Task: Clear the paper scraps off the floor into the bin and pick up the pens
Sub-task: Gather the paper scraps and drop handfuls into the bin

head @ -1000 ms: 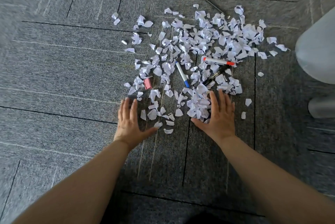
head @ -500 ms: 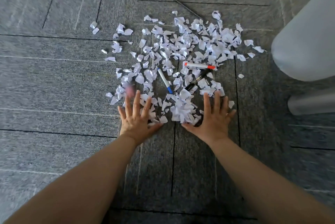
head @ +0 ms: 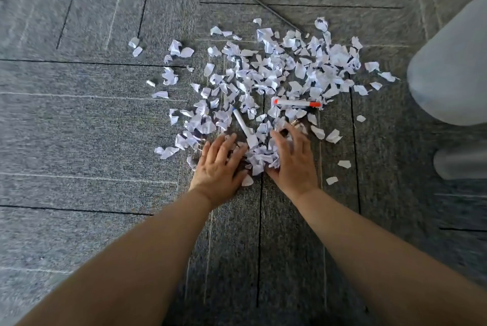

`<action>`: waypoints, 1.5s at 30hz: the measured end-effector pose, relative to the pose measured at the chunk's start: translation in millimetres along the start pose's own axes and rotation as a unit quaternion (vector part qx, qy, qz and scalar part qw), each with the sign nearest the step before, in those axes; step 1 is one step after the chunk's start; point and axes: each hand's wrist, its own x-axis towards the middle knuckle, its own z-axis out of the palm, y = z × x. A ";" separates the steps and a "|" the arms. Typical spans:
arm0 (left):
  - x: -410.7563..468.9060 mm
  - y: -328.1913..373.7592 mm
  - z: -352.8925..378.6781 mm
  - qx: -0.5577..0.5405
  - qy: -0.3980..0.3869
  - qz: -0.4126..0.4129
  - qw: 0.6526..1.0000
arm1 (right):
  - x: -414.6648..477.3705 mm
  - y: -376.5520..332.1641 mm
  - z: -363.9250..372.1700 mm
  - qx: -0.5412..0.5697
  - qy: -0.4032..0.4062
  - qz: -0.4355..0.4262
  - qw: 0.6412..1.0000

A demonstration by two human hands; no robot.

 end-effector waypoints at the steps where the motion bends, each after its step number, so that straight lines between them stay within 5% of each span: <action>1: -1.8 0.7 -0.2 -0.003 0.002 0.000 1.000 | -2.2 0.8 2.1 -0.010 0.013 -0.018 1.000; 12: 8.6 -0.2 -5.7 0.023 0.086 0.088 0.992 | -8.6 0.9 -4.6 -0.041 -0.013 -0.080 0.996; 20: 31.0 0.0 -40.3 -0.056 0.085 0.132 0.986 | -6.9 11.2 -42.4 -0.012 -0.052 -0.013 0.998; 28: 54.6 26.2 -173.2 -0.066 0.143 0.139 0.978 | 15.5 -4.2 -162.1 0.084 0.063 0.074 0.992; 39: 38.1 109.1 -395.6 -0.079 0.209 0.326 0.919 | -29.6 -39.9 -383.7 0.032 0.246 0.214 0.945; 45: 66.6 190.5 -435.5 -0.059 0.228 0.398 0.887 | -28.2 2.0 -432.0 0.041 0.314 0.250 0.915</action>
